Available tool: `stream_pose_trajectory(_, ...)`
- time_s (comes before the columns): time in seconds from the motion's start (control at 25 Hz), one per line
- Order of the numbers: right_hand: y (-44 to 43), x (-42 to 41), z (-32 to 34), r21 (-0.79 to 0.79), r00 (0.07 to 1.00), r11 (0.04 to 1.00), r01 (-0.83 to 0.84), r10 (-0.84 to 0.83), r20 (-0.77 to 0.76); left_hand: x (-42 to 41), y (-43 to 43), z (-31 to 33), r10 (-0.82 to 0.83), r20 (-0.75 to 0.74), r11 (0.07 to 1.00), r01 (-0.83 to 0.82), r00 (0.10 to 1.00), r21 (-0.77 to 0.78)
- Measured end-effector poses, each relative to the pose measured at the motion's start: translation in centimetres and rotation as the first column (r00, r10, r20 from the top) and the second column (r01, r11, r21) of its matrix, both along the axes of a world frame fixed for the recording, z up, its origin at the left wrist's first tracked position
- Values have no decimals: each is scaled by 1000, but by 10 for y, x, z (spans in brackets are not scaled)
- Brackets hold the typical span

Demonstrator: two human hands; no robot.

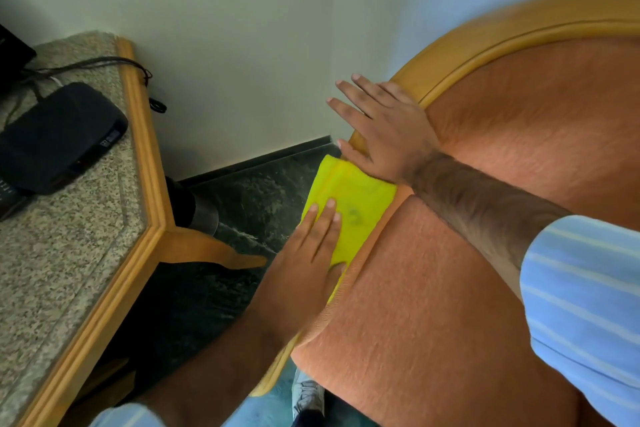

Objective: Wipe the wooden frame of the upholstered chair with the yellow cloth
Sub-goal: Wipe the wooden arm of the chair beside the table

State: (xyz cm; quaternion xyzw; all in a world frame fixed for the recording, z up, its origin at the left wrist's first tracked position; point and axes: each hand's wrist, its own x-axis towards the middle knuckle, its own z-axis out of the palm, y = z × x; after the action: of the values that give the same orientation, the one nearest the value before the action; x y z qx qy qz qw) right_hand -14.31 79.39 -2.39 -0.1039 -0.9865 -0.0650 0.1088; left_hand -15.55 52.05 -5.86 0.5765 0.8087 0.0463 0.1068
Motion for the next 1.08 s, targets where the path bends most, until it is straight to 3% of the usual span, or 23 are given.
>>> stream_pose_trajectory(0.2, -3, 2, 4, -43, 1000, 999, 6, -6, 3, 8, -90, -6, -112, -84, 993, 109, 990, -43)
stream_pose_trajectory(0.36, -2, 1, 1, -28, 1000, 1000, 11, -12, -7, 15, -39, -5, -29, -131, 991, 11, 991, -136)
stream_pose_trajectory(0.52, -5, 2, 6, -56, 1000, 998, 3, -2, 30, 13, -23, -6, 17, -69, 989, -27, 997, -143)
stream_pose_trajectory(0.64, -15, 5, 21, -283, 997, 957, 67, -71, -3, 0, -34, 3, -44, 54, 998, 46, 998, -42)
stream_pose_trajectory(0.76, -38, 27, 28, -602, 898, 796, 61, -307, -315, -21, -43, 14, 135, 338, 986, -160, 931, 48)
stream_pose_trajectory(0.8, -48, 40, 28, -691, 842, 718, 86, -423, -335, -28, -46, 16, 246, 424, 962, -274, 872, 6)
stream_pose_trajectory(0.84, -56, 53, 28, -795, 808, 593, 130, -528, -261, -34, -48, 17, 361, 490, 925, -369, 793, -84)
stream_pose_trajectory(0.92, -67, 74, 24, -905, 786, 301, 301, -615, 58, -43, -50, 17, 520, 573, 851, -441, 634, -284)
stream_pose_trajectory(1.0, -72, 85, 19, -890, 777, 43, 453, -508, 371, -45, -50, 14, 544, 632, 832, -454, 552, -320)
stream_pose_trajectory(1.08, -76, 86, 15, -840, 766, -225, 494, -345, 543, -42, -46, 15, 538, 647, 823, -502, 540, -264)
